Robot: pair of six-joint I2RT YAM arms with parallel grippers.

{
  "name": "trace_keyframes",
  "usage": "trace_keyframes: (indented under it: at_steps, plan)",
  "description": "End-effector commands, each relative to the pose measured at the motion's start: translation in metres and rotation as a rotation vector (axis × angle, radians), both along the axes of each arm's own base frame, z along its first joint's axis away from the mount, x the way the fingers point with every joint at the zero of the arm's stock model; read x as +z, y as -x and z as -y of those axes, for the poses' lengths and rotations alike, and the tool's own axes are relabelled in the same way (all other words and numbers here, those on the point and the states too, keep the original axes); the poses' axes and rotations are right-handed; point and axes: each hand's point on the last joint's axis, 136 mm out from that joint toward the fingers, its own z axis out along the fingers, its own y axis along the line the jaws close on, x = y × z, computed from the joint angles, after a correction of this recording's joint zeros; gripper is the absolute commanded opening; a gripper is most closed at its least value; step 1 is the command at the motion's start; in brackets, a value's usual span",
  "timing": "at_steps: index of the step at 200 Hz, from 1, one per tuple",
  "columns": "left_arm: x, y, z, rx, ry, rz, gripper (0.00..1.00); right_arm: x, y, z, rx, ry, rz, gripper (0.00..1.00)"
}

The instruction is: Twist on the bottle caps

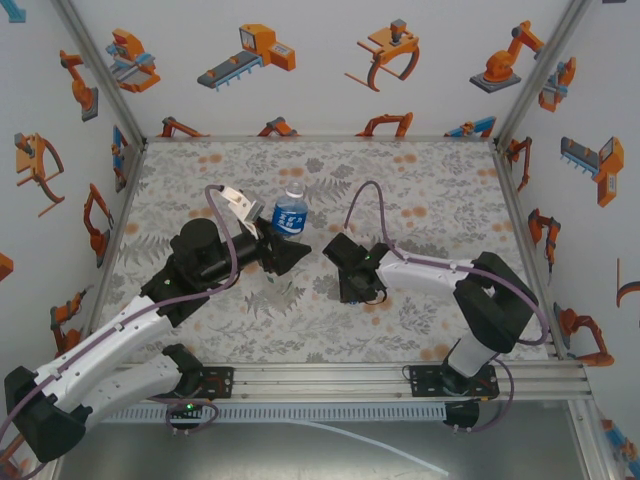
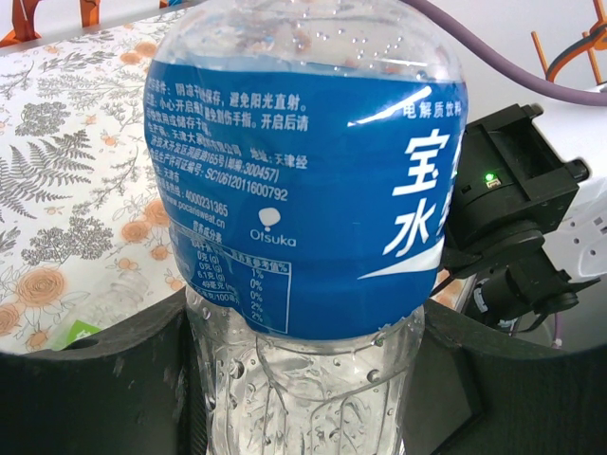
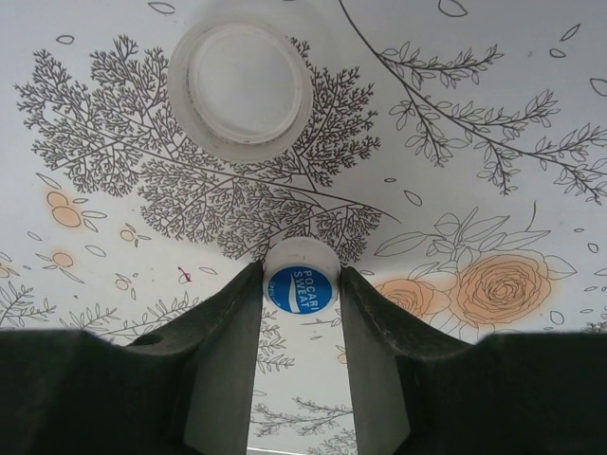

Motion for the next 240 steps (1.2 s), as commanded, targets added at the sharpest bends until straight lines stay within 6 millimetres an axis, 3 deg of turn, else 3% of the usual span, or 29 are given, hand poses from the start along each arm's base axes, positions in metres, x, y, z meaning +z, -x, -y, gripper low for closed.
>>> trace_keyframes:
  at_steps: [1, 65, 109, 149, 188, 203, 216, 240]
  plan:
    - [0.008, 0.002, 0.001, -0.006, 0.037, 0.012, 0.07, 0.004, -0.004, 0.000, 0.004, 0.029, 0.021, 0.37]
    - [0.008, 0.002, 0.001, -0.005, 0.031, 0.016, 0.07, 0.012, -0.004, -0.001, 0.005, 0.012, 0.037, 0.28]
    - [0.007, 0.005, -0.001, -0.021, -0.099, 0.067, 0.07, 0.057, -0.007, -0.001, 0.056, -0.068, 0.143, 0.25]
    - [0.009, 0.018, 0.000, -0.110, -0.243, 0.135, 0.04, 0.125, -0.009, -0.006, 0.220, -0.174, 0.338, 0.21]
    - [0.005, 0.039, -0.006, -0.222, -0.372, 0.241, 0.00, 0.221, -0.003, -0.009, 0.395, -0.298, 0.609, 0.08]
    - [0.003, 0.049, -0.010, -0.271, -0.408, 0.297, 0.00, 0.257, 0.008, -0.015, 0.494, -0.368, 0.695, 0.05]
    - [0.006, 0.059, -0.014, -0.301, -0.419, 0.347, 0.00, 0.285, 0.031, -0.026, 0.674, -0.443, 0.759, 0.02]
    - [0.005, 0.074, -0.021, -0.354, -0.448, 0.439, 0.00, 0.327, 0.058, -0.032, 0.846, -0.529, 0.849, 0.00]
